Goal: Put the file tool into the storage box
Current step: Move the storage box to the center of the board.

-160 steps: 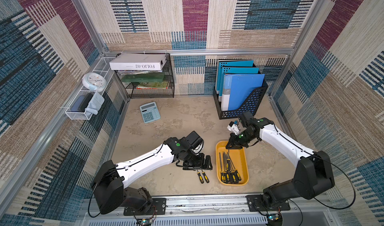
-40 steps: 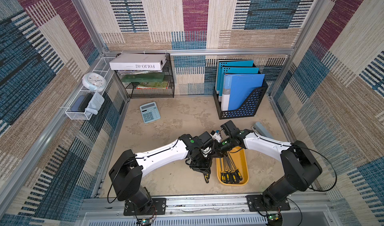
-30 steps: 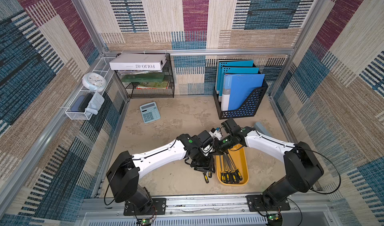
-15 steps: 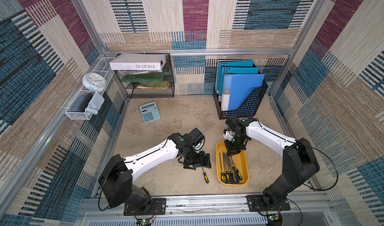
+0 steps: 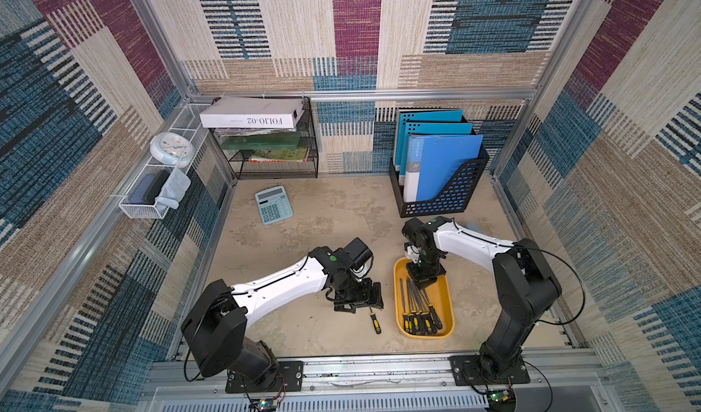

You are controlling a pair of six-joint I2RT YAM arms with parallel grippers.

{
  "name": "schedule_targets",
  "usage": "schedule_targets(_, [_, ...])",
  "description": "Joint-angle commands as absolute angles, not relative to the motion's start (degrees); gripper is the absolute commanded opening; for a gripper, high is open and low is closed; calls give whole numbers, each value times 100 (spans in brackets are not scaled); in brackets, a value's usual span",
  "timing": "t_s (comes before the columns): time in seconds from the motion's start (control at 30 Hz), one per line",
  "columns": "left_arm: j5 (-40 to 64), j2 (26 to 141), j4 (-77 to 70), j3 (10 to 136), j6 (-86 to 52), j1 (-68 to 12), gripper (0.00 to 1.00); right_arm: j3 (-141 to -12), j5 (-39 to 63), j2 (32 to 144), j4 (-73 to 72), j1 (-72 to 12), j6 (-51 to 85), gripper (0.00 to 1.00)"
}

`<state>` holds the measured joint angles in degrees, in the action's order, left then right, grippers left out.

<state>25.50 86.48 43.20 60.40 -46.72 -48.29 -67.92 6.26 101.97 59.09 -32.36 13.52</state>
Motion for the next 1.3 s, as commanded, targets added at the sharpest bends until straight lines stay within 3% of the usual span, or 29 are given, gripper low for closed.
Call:
schedule_targets(0.0, [2566,8725,4213,6014,-4803,-4832,90,-6758,710,10250,5972,-3313,1289,0])
schedule_targets(0.2, [2584,8850,4178,5960,-4857,-4840,89,-6578,827,10273,5959,-3360,1293,0])
schedule_targets(0.4, [2592,8920,4158,5924,-4848,-4847,88,-6582,1026,10200,5992,-3359,1324,6])
schedule_targets(0.5, [2602,8942,4146,5924,-4836,-4852,87,-6642,1141,10136,6099,-3362,1290,0])
schedule_targets(0.87, [2691,9024,4105,5907,-4727,-4851,87,-6863,1474,9932,6671,-3370,1143,0])
schedule_targets(1.27, [2747,9192,4001,5926,-4762,-4860,87,-6781,959,10485,6619,-3596,1259,0])
